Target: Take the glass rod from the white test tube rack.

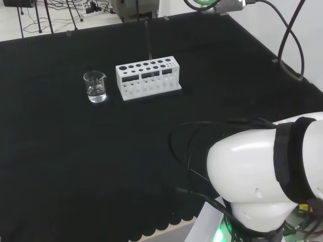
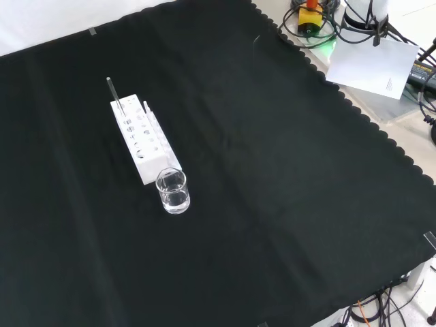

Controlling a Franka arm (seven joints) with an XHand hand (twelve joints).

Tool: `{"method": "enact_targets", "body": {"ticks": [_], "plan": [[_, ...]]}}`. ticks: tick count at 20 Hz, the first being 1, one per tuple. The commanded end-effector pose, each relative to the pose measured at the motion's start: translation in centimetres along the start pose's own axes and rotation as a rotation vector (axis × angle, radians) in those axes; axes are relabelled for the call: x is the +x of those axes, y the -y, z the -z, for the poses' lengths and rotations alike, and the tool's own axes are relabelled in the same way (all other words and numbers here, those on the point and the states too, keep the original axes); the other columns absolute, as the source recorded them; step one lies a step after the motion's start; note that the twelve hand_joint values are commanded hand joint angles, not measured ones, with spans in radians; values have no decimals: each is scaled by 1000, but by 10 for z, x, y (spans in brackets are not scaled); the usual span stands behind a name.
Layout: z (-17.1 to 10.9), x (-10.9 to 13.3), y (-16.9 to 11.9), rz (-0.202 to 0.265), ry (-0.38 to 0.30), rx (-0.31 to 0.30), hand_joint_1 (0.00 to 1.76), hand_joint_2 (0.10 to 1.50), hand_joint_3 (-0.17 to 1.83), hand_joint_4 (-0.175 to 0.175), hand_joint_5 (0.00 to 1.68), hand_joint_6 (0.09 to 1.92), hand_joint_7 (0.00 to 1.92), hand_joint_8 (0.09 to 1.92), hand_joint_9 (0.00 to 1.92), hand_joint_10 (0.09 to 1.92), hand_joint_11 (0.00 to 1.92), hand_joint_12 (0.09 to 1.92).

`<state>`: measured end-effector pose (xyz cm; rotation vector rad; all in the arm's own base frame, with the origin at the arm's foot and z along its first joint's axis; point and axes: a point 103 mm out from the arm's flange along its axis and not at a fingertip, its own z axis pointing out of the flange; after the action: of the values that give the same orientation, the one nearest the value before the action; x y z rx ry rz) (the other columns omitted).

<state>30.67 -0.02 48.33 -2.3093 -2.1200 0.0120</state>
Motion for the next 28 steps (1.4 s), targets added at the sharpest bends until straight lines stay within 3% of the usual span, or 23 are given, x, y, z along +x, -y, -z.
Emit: {"method": "enact_targets", "body": {"ticks": [1,5,8,11,14,18,20,23,28], "plan": [[0,0,0,-3,4,-11,671,798,655,-128,0,87,0,103,0,212,0,128],[6,13,-3,5,17,-17,643,855,570,-128,0,87,0,87,0,152,0,87],[9,15,-4,-22,34,-11,639,862,560,-128,0,87,0,87,0,148,0,87],[-1,-12,-7,-8,17,-24,637,864,557,-128,0,87,1,87,0,148,0,87],[4,-2,-14,1,44,-25,635,875,536,-127,0,87,4,87,0,157,12,87],[4,8,-37,17,42,-15,627,887,508,-126,0,87,0,128,0,207,0,320],[2,-15,-42,-4,34,-7,623,887,507,-126,0,87,0,157,0,234,0,376],[-5,-11,-73,-2,63,27,620,888,508,-125,1,87,0,193,0,270,0,420],[-18,-17,-129,3,29,36,613,889,507,-124,5,87,0,225,0,303,0,469]]}}
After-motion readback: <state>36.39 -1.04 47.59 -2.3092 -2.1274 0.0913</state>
